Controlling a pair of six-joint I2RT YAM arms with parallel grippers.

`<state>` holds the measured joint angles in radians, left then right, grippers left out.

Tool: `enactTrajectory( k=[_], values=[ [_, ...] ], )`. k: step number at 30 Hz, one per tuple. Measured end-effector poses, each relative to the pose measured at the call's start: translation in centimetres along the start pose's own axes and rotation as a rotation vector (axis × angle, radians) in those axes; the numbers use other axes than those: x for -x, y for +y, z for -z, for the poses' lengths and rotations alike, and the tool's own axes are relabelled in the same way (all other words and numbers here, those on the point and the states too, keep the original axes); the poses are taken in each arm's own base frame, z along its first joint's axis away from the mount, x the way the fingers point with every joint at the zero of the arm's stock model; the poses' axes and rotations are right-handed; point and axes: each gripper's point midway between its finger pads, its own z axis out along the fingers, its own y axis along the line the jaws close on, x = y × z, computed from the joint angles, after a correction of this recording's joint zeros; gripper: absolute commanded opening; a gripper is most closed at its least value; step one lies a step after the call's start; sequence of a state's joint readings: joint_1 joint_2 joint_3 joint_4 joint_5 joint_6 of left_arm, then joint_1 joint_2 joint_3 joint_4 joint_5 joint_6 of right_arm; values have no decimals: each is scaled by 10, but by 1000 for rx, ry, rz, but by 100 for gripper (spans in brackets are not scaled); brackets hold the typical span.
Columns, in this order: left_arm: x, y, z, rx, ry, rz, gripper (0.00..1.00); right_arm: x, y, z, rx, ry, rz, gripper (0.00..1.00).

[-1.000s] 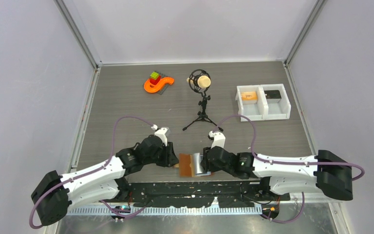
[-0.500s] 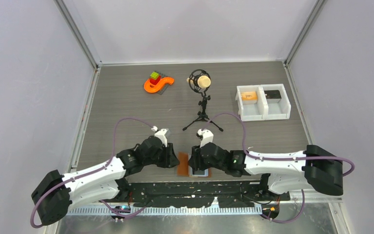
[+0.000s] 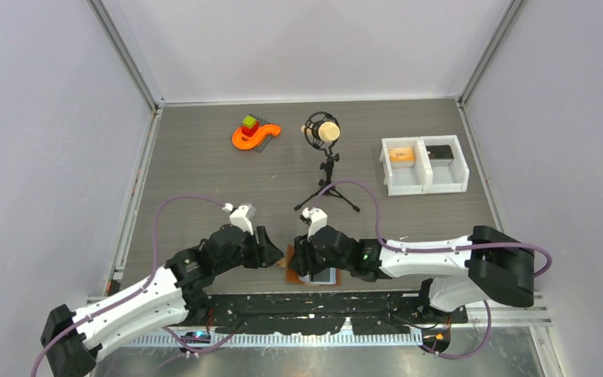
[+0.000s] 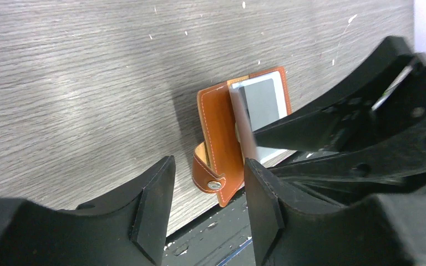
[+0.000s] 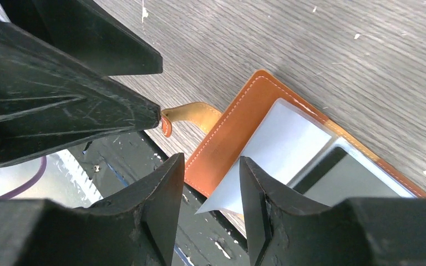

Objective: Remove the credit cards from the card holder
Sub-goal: Remove the credit card from the card holder.

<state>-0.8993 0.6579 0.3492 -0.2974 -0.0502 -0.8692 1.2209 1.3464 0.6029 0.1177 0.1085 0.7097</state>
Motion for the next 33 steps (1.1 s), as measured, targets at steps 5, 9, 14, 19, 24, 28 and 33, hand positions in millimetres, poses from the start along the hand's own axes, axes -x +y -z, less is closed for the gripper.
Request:
enactTrajectory(
  k=[5,9,14,19,24,28,33],
  values=[
    [5,2,8,4,-30,14,51,-8,5,-17,17,42,3,52],
    [3,4,11,13,-26,13,50,-17,2,-24,9,79,6,56],
    [2,1,12,-3,-13,1,48,-12,5,-16,15,75,21,57],
    [0,-12,12,-52,25,-24,45,14,17,15,65,-24,22,48],
    [5,-34,8,-117,58,-42,43,13,2,33,58,-70,6,41],
    [5,-44,4,-145,84,-45,41,2,-18,33,2,-54,-1,35],
    [11,-63,4,-190,94,-53,36,2,-36,39,-49,-82,-16,33]
  ],
)
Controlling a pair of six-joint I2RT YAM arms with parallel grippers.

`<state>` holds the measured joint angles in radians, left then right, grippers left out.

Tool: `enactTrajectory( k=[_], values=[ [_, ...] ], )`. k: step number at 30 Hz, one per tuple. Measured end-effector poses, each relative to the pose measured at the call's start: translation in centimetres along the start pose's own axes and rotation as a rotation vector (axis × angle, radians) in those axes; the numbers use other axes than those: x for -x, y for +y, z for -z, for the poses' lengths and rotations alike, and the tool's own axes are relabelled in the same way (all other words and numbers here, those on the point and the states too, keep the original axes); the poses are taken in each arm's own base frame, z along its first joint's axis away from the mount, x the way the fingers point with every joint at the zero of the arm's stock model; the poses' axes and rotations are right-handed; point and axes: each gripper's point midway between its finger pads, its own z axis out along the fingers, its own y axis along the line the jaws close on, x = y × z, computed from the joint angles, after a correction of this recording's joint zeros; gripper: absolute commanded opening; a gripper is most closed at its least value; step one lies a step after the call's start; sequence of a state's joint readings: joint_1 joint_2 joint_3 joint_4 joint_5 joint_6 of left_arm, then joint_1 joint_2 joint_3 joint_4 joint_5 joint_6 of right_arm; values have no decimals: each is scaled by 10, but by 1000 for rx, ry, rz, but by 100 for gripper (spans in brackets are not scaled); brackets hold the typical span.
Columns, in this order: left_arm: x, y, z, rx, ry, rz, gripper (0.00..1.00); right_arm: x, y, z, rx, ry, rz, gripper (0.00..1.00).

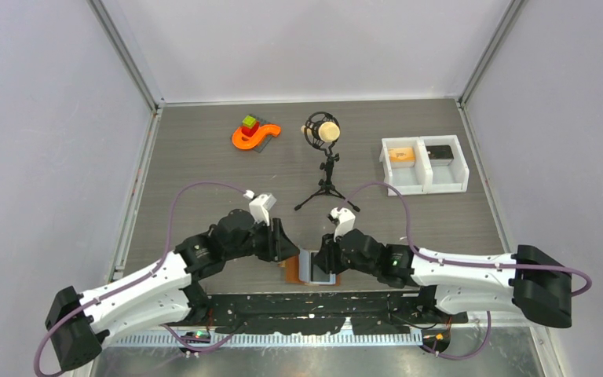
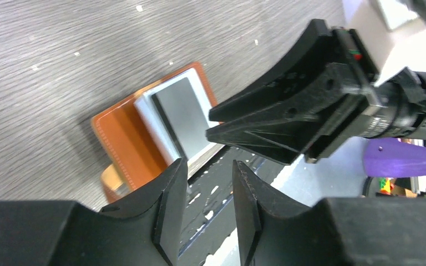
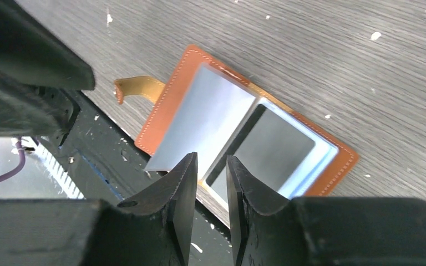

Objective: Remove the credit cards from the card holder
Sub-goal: Remove the credit card from the card holder.

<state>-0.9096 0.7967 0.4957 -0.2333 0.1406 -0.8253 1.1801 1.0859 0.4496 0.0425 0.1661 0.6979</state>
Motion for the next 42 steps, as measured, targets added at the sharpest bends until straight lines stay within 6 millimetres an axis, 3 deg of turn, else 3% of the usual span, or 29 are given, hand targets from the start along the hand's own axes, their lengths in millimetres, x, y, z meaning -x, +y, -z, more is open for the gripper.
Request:
enactTrajectory(
  k=[6,10,17,28,38,42],
  values=[
    [-1,-25,-18,-69,41,-17,35,1,-19,5,-61,-24,-30,31],
    [-12,-28,-38,-79,88,-11,34,-5,-30,8,-93,-21,-60,31],
    [-27,-14,-66,-59,119,33,33,-22,-45,8,-129,8,-109,30],
    [-61,28,-77,36,171,72,33,-31,-54,-3,-126,26,-184,29],
    [-62,31,-86,24,157,73,33,-32,-54,-9,-110,24,-229,25],
    [-63,31,-87,12,146,87,23,-32,-56,-9,-105,16,-249,25]
  ],
)
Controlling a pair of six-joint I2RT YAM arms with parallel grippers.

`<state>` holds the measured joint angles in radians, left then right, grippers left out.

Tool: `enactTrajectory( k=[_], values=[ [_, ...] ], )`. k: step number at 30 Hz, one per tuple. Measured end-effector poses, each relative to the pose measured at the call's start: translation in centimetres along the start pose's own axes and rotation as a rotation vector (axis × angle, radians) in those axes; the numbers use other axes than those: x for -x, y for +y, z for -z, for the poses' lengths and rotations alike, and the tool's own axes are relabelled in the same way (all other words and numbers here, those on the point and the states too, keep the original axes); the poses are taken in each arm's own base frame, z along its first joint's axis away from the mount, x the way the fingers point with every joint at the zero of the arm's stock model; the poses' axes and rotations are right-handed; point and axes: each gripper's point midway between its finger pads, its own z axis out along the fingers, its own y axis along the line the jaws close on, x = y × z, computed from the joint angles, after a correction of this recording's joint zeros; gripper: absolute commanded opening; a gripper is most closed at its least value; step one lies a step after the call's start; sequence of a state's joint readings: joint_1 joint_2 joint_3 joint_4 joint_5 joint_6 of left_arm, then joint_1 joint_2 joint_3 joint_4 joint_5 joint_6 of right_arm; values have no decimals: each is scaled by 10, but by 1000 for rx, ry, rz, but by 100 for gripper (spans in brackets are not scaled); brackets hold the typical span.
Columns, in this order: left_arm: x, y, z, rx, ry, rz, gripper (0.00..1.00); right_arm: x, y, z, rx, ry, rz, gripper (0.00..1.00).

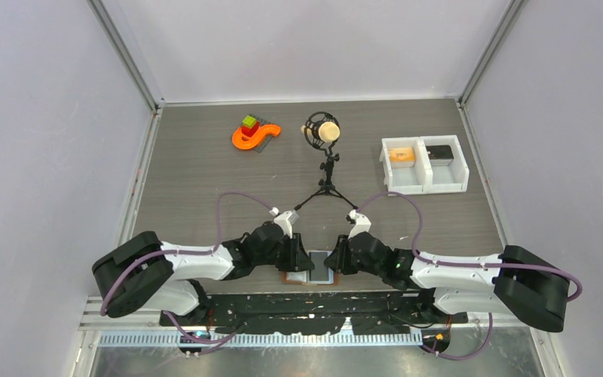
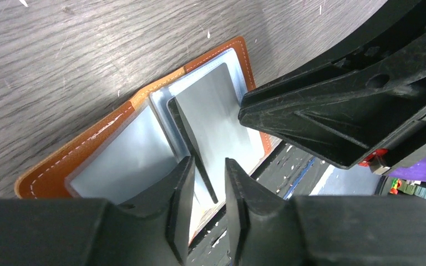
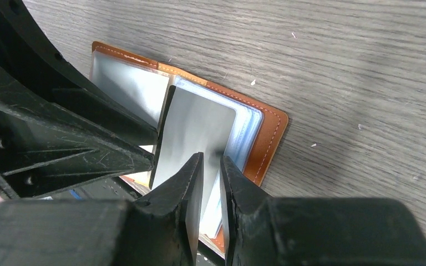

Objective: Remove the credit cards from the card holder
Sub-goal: Remove the credit card from the card holder.

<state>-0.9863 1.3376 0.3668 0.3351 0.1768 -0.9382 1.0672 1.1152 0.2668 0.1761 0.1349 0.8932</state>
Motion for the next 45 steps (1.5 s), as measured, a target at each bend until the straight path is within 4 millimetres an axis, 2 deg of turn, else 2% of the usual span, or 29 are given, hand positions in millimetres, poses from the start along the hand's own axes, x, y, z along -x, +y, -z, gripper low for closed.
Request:
enactTrajectory(
  k=[4,7,12,15,27,38,45],
  values=[
    [-3,3,1,-9,-7,22,13,1,0,0,6,-5,-12,24],
    [-5,5,1,-13,-8,32,12,1,-1,-1,9,-8,-19,24],
    [-4,3,1,-26,-17,55,28,1,-1,-1,13,-10,-25,25],
    [-2,1,2,-32,-22,63,32,0,-1,1,15,-2,-25,27],
    [3,-2,8,-38,-51,64,34,10,11,16,45,-14,-15,27],
    [-4,7,6,-27,-42,74,34,-3,-1,6,-4,39,-13,27],
    [-5,8,5,-34,-46,75,34,-5,5,1,21,49,-32,26]
  ],
)
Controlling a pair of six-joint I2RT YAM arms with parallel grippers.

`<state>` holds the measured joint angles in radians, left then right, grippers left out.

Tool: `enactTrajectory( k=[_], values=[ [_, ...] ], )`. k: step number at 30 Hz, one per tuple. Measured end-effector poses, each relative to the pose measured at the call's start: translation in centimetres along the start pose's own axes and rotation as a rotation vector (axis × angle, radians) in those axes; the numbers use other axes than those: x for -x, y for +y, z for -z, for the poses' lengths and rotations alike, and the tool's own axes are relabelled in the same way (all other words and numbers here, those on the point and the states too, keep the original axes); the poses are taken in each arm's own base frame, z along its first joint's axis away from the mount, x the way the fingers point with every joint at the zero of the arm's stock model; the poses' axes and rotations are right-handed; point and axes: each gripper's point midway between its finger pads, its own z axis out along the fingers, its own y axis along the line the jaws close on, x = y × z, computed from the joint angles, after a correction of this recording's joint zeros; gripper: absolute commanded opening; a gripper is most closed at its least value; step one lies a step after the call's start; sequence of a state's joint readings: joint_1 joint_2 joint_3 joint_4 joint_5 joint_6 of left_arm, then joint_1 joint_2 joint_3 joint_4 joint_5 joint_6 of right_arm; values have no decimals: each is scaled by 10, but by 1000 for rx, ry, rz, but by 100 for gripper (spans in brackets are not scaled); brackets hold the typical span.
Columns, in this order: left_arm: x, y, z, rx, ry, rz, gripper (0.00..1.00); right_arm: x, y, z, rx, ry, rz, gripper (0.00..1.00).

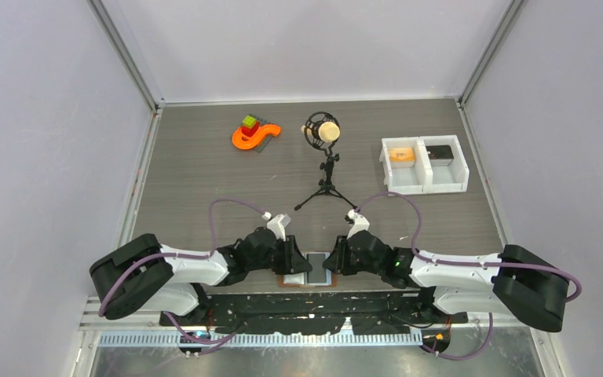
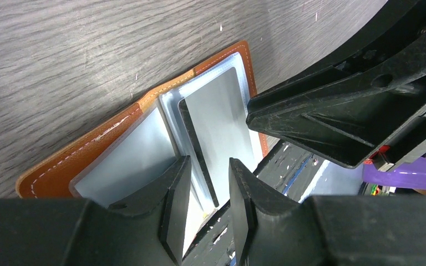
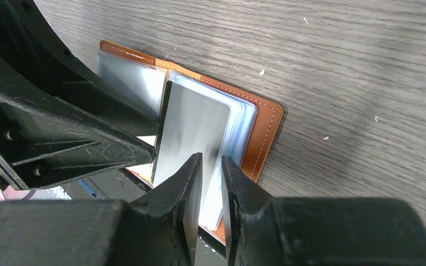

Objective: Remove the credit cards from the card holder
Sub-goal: Remove the credit card from the card holder.

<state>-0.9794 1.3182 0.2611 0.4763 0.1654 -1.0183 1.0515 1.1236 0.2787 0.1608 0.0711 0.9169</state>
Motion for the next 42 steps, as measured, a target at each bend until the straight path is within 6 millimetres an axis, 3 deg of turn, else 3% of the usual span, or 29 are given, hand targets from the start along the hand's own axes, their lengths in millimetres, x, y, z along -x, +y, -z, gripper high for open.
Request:
enactTrajectory(
  k=[13,24,33,42],
  values=[
    [0,0,0,-2,-1,0,34,11,11,13,35,-36,-3,27],
    [-1,1,0,0,-1,1,35,-1,3,0,5,12,-2,26],
    [-1,2,0,1,0,1,35,-1,8,-6,31,13,-7,25],
    [-1,5,3,-3,-9,21,30,-2,8,-9,30,15,-11,17]
  ],
)
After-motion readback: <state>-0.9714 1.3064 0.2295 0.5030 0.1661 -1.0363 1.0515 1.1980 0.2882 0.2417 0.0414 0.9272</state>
